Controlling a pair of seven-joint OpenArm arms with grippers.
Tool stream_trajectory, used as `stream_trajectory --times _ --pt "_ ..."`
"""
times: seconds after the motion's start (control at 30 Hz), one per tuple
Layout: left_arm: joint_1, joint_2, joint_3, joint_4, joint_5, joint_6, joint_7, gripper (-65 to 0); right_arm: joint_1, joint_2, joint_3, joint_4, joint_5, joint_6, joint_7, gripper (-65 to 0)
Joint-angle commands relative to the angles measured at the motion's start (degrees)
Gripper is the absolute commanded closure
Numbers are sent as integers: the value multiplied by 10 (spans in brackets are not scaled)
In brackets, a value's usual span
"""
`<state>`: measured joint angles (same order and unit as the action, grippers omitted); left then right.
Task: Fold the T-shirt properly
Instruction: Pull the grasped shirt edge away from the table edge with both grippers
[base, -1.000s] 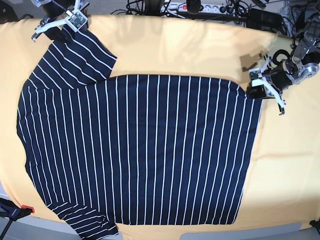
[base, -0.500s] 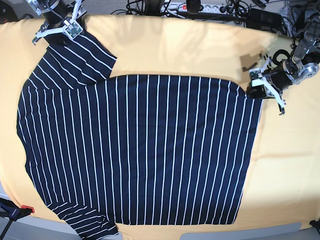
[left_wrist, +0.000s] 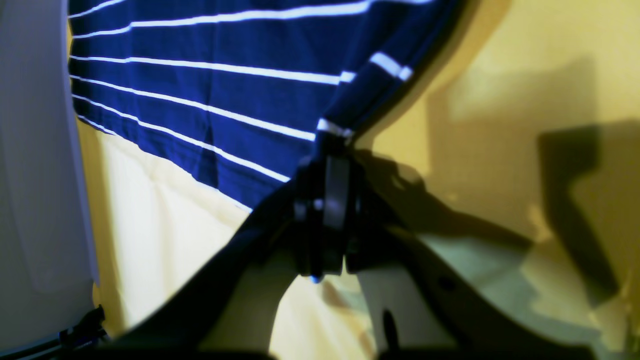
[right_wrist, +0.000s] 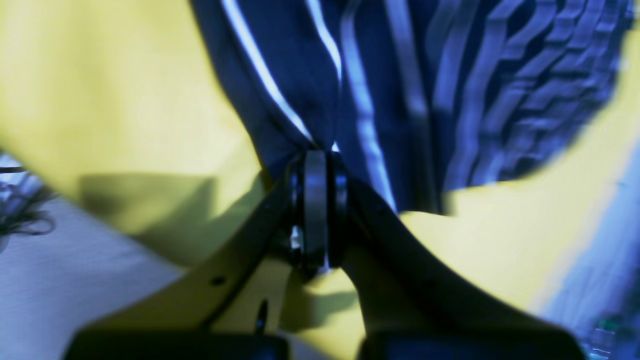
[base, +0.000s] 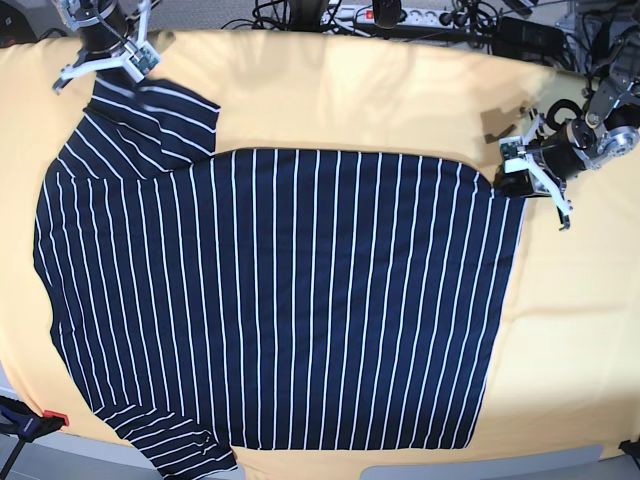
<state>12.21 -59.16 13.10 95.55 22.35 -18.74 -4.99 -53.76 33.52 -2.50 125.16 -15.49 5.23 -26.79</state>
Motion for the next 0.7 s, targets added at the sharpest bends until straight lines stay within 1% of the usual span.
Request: stream_trajectory --times 0.0,0.1,0.17,0.23,0.3,0.4,0.47,0.57,0.67 --pt "-6 -22 -7 9 -3 8 -6 0 -4 7 4 24 -10 -8 7 0" --pt "-6 -35 -7 19 -4 4 -6 0 -5 8 4 62 -15 -6 -11 0" --pt "-5 -46 -7 31 -4 0 -6 0 -7 8 4 86 -18 8 -24 0" --pt "-3 -55 -7 45 -10 -13 -6 0 -10 8 4 98 -26 24 -41 0" --pt "-3 -65 -7 57 -31 -38 -6 0 -16 8 4 98 -26 28 -56 0" --pt "-3 -79 -7 73 -38 -70 -6 0 -43 8 4 98 -31 29 -61 0" --pt "-3 -90 -7 80 -39 -77 -6 0 -69 8 4 98 -50 29 -70 0" --pt "2 -110 -7 90 -63 -96 -6 0 -111 8 4 98 -84 17 -85 0" --pt "25 -130 -7 107 -68 -122 -6 0 -153 8 4 98 -87 9 -90 0"
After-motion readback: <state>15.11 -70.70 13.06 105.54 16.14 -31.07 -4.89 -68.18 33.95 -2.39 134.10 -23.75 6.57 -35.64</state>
